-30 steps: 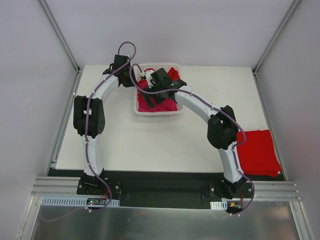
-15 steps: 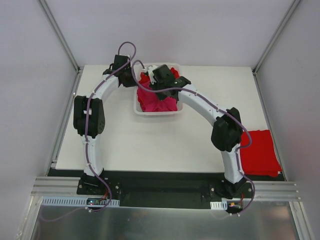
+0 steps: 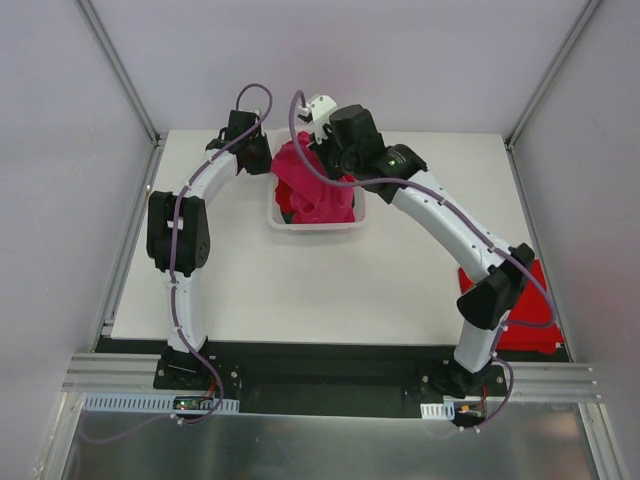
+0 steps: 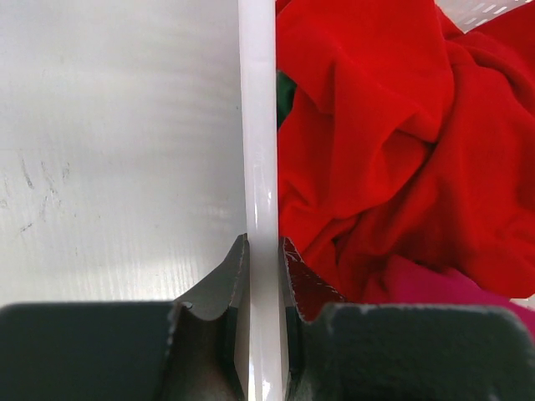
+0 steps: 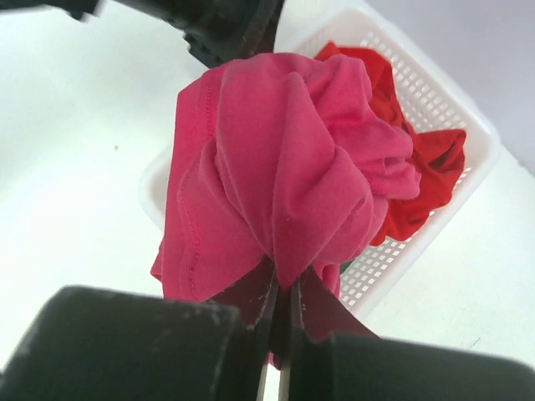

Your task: Fold and stack the t-shirts

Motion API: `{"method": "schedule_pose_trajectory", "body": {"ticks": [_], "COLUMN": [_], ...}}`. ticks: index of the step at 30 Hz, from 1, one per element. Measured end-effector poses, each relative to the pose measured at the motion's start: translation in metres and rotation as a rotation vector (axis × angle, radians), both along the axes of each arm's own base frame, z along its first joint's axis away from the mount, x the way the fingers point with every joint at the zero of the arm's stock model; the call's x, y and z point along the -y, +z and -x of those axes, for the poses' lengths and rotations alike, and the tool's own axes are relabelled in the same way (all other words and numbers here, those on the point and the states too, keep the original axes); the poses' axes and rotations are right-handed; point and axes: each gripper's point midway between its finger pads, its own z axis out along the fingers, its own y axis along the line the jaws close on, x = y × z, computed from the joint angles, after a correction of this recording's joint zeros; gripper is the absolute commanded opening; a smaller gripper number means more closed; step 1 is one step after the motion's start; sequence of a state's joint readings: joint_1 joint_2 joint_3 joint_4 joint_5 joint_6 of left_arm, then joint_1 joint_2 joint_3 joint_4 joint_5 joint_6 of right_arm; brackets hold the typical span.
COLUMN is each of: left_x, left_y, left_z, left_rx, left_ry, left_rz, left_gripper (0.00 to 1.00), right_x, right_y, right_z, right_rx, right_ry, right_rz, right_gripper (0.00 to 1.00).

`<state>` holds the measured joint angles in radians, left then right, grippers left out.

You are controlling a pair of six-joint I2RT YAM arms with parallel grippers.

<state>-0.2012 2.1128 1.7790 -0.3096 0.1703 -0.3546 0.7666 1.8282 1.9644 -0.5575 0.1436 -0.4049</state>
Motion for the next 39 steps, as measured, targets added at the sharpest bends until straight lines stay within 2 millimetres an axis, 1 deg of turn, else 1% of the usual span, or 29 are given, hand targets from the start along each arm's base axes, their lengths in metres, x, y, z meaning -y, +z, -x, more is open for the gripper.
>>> {"method": "schedule_pose_trajectory", "body": {"ticks": [2, 5, 6, 9, 11, 12, 14, 15, 18, 20, 21, 22, 23, 24, 25, 26, 29, 30, 33, 37, 39], "left_x": [-0.001, -0.003, -0.004, -0.005, -0.006, -0.007, -0.007, -0.007, -0.007, -0.007, -0.007, -0.007, -0.007, -0.007, -0.007, -0.007, -0.007, -0.007, -0.007, -0.007, -0.007], "left_y": [0.000, 0.000, -0.001, 0.000, 0.000, 0.000, 0.000, 0.000, 0.000, 0.000, 0.000, 0.000, 0.000, 0.000, 0.000, 0.000, 0.001, 0.000, 0.001, 0.000, 0.000], "left_z": [0.000, -0.001, -0.001, -0.002, -0.002, -0.003, -0.003, -0.003, -0.003, -0.002, -0.002, -0.002, -0.001, -0.001, -0.001, 0.000, 0.000, 0.000, 0.000, 0.001, 0.002], "left_rx": [0.001, 0.002, 0.002, 0.004, 0.005, 0.006, 0.006, 0.005, 0.005, 0.005, 0.004, 0.004, 0.004, 0.003, 0.003, 0.003, 0.003, 0.003, 0.004, 0.002, 0.001], "left_ry": [0.005, 0.018, 0.020, 0.029, 0.036, 0.038, 0.039, 0.040, 0.040, 0.040, 0.041, 0.041, 0.042, 0.042, 0.042, 0.042, 0.042, 0.042, 0.042, 0.042, 0.042], "left_rz": [-0.003, -0.013, -0.015, -0.022, -0.026, -0.028, -0.028, -0.028, -0.028, -0.028, -0.027, -0.027, -0.027, -0.027, -0.027, -0.027, -0.027, -0.027, -0.026, -0.027, -0.027], "left_gripper": [0.00, 0.00, 0.00, 0.00, 0.00, 0.00, 0.00, 0.00, 0.00, 0.00, 0.00, 0.00, 0.00, 0.00, 0.00, 0.00, 0.00, 0.00, 0.00, 0.00, 0.00], "right_x": [0.001, 0.000, -0.001, -0.006, -0.012, -0.013, -0.014, -0.014, -0.018, -0.020, -0.019, -0.016, -0.014, -0.011, -0.010, -0.009, -0.010, -0.010, -0.010, -0.007, -0.008], "right_y": [0.017, 0.042, 0.047, 0.059, 0.061, 0.059, 0.048, 0.039, 0.015, 0.001, -0.008, -0.017, -0.024, -0.031, -0.038, -0.043, -0.051, -0.051, -0.045, -0.030, -0.028], "right_z": [0.009, 0.030, 0.037, 0.070, 0.094, 0.109, 0.137, 0.154, 0.196, 0.215, 0.223, 0.226, 0.226, 0.224, 0.223, 0.221, 0.212, 0.208, 0.192, 0.161, 0.146], "right_rx": [0.020, 0.035, 0.035, 0.007, -0.021, -0.043, -0.089, -0.124, -0.196, -0.226, -0.239, -0.251, -0.258, -0.262, -0.270, -0.277, -0.264, -0.253, -0.183, -0.056, -0.014], "right_ry": [0.011, 0.048, 0.066, 0.153, 0.219, 0.258, 0.327, 0.363, 0.469, 0.520, 0.535, 0.537, 0.531, 0.520, 0.513, 0.504, 0.480, 0.466, 0.404, 0.285, 0.235], "right_rz": [-0.021, -0.051, -0.058, -0.078, -0.104, -0.116, -0.122, -0.112, -0.072, -0.045, -0.028, -0.008, 0.008, 0.025, 0.042, 0.054, 0.082, 0.087, 0.089, 0.090, 0.106], "right_gripper": [0.01, 0.01, 0.01, 0.01, 0.01, 0.01, 0.01, 0.01, 0.01, 0.03, 0.13, 0.28, 0.48, 0.87, 0.99, 1.00, 1.00, 0.97, 0.97, 0.97, 0.97]}}
